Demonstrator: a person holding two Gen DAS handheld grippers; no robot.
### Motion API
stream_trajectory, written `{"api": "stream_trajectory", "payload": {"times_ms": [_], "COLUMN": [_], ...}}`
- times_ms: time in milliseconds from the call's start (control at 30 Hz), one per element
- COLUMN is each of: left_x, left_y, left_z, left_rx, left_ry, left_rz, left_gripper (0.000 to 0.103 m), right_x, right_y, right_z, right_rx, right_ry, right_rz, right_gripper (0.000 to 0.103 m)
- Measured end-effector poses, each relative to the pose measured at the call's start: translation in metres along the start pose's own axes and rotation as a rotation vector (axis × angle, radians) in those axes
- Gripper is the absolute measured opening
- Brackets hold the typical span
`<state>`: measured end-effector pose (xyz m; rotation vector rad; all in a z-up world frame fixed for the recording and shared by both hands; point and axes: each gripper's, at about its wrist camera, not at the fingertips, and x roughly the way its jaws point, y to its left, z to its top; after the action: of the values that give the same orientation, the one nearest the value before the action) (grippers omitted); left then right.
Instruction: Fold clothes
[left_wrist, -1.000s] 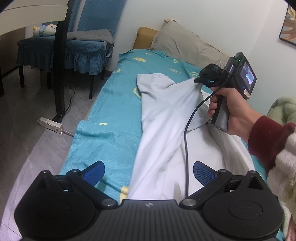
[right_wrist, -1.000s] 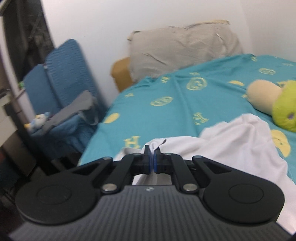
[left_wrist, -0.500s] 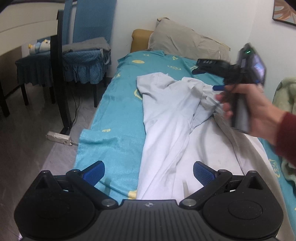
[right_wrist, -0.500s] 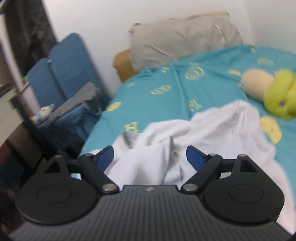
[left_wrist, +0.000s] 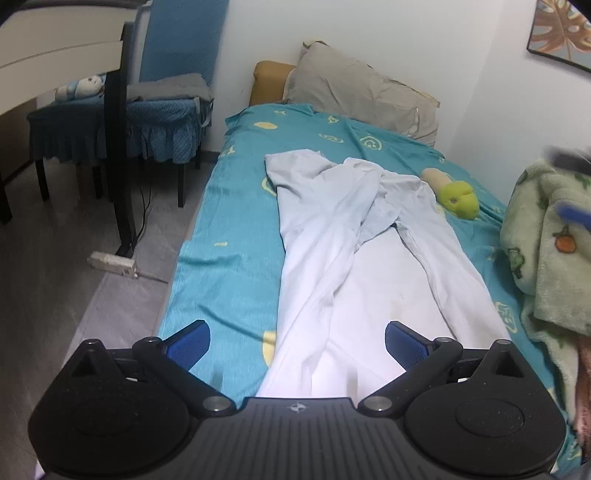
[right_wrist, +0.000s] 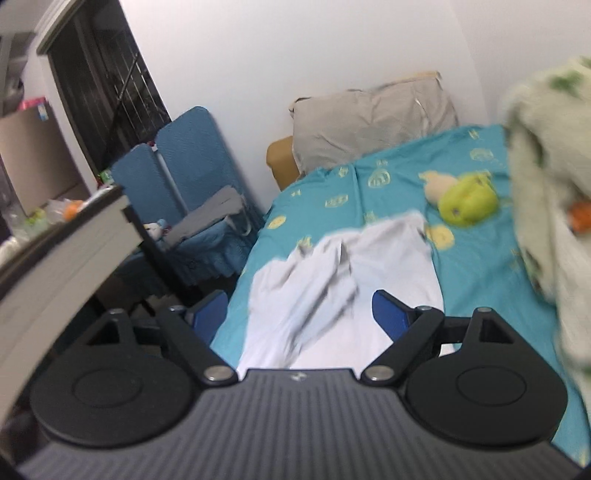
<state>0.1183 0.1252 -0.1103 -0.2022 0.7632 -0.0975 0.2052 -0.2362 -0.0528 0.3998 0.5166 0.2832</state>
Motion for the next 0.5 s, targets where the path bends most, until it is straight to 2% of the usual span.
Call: {"api": "stream_trajectory", "payload": {"times_ms": [133,200,300,367,400,433,500], "left_x": [0.003,0.006,0.008,0.008,0.009,0.011,0.011], "left_y": [0.014,0.023,0.038,0.049,0.054,0.058,0.066], "left_z": [-0.006,-0.009,-0.013,-0.018,-0.021,-0.023,-0.027], "left_rx": [-0.09,-0.14,-0.229,-0.296,-0.327,-0.358,-0.417], "left_ry": [0.077,0.116,0.156,0.189,0.214,0.239,0.272], "left_rz": [0.0,0.013,0.009,0.016,0.022,0.028,0.034], "left_gripper": [0.098,0.096,0.095,0.093,0.088,0.084,0.083], "right_x": [-0.043,-0.046,-0.035,-0.028,-0.025,-0.022,-0.014], "right_y": [-0.017,-0.026,-0.041,-0.053,-0.057,-0.059,-0.062], "right_z": [-0.048,-0.065,-0.069,-0.07,-0.071,-0.072,-0.074], "right_rx": [0.027,0.029,0.061,0.141,0.163,0.164,0.166], "right_ry": [0.027,0.064,0.108,0.111,0.113,0.115,0.121], "right_rz": [-0.001,-0.042,-0.094,-0.066,-0.059,-0.068,-0.086], "right_gripper": [0.087,0.087,0.087,0.087,0.087,0.087,0.087]}}
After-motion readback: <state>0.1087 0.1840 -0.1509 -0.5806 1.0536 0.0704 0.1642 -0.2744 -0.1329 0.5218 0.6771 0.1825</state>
